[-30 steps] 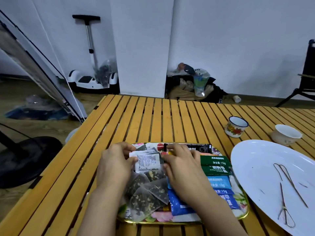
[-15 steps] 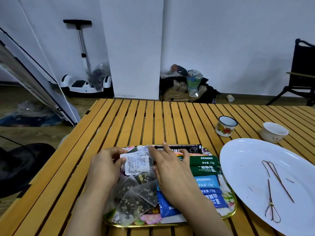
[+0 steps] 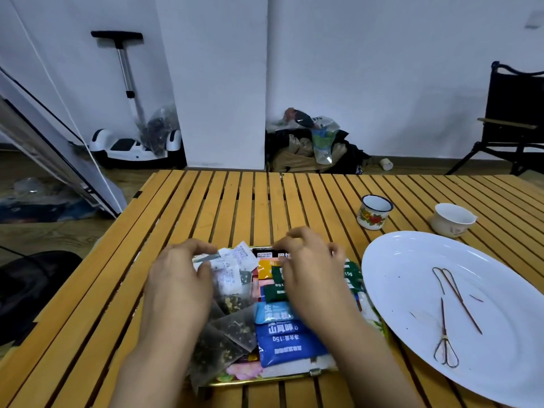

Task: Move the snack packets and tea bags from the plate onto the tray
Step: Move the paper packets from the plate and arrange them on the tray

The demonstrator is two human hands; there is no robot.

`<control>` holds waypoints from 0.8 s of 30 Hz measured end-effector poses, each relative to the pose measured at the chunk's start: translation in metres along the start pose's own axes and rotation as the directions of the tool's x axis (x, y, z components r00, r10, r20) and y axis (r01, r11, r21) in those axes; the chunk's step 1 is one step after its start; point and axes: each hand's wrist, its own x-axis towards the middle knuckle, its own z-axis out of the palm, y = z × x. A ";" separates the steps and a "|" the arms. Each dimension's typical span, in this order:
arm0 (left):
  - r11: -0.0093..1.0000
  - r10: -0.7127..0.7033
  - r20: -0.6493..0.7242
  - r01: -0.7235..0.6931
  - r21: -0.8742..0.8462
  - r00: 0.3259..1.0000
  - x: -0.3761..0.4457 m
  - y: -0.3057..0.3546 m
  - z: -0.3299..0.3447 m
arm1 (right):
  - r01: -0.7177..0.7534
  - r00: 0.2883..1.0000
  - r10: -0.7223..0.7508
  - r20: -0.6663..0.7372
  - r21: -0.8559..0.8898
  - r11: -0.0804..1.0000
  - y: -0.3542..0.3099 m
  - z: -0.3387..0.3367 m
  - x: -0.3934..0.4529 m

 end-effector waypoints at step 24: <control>0.943 0.328 0.419 -0.321 -0.090 0.847 -0.051 0.069 0.055 | -0.814 0.575 0.813 0.091 -0.039 0.580 0.178 -0.048 -0.036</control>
